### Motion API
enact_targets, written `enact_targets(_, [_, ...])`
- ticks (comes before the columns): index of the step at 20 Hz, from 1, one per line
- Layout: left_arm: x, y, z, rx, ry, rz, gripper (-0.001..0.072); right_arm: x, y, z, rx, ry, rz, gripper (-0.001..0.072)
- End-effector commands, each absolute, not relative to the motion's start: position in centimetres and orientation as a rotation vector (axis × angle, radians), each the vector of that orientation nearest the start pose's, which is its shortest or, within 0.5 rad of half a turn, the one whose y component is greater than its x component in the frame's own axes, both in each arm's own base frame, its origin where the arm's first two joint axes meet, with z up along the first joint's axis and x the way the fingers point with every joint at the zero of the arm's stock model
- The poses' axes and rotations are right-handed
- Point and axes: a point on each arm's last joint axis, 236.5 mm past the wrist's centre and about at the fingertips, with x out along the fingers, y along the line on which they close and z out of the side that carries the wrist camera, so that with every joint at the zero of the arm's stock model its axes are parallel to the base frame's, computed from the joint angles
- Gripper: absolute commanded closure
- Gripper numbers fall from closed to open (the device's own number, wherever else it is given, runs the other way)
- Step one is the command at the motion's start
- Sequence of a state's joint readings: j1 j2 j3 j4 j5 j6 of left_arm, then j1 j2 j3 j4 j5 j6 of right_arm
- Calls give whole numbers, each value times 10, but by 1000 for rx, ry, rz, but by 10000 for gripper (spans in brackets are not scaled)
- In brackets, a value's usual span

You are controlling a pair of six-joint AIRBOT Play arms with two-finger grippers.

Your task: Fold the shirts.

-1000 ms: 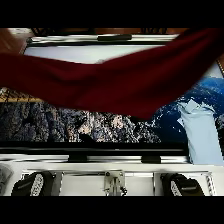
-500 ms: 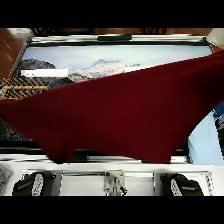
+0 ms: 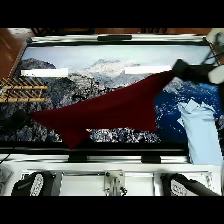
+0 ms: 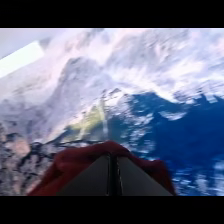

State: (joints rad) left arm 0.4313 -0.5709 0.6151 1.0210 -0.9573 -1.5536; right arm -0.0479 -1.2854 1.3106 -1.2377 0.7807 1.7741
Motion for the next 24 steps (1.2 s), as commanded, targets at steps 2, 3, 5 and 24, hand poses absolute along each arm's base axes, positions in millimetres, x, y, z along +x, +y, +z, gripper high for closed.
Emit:
enact_targets(2, [330,27,77,-739,636,119,671,542,87,58,792,777,72,558])
enact_targets(3, [334,27,81,-730,611,115,672,538,91,54,746,798,99,256])
enact_targets(5, [341,22,88,-713,576,99,671,516,86,53,594,871,174,157])
enact_targets(24, [335,-14,77,-694,653,8,671,320,78,-105,590,1581,174,131])
